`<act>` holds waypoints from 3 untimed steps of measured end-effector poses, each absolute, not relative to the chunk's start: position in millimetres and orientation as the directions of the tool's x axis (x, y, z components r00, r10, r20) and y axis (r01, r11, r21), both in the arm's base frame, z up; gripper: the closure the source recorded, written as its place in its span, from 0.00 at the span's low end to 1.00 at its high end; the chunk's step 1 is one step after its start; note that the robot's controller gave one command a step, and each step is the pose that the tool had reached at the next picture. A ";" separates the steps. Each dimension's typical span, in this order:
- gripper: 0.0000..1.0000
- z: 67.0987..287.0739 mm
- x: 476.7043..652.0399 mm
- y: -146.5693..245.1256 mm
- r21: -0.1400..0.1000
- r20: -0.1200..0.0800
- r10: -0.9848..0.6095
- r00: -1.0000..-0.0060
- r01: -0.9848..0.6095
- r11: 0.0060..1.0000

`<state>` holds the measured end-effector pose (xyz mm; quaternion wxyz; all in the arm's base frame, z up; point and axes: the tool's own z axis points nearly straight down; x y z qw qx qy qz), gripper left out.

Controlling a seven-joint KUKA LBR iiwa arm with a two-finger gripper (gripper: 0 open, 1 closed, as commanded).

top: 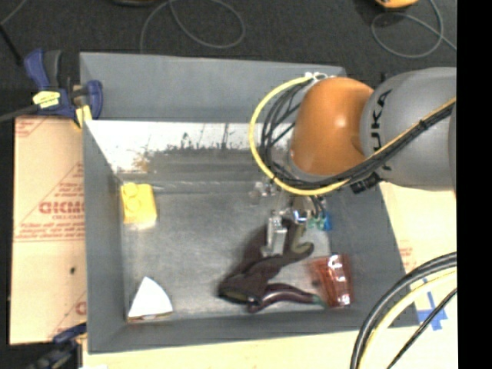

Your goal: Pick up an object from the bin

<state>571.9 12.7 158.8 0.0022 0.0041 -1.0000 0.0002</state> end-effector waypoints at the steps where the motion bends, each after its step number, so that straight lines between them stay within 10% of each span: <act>1: 0.00 162.8 572.8 12.8 0.000 -0.002 -0.008 -1.000 -0.008 1.000; 2: 1.00 76.5 578.3 -14.4 -0.001 0.002 0.001 -1.000 0.001 1.000; 3: 1.00 76.6 578.3 -14.4 -0.001 0.002 0.001 -1.000 0.001 1.000</act>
Offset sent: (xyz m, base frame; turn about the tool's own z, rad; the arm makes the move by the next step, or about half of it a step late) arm 0.0055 -0.0256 -0.0828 0.0068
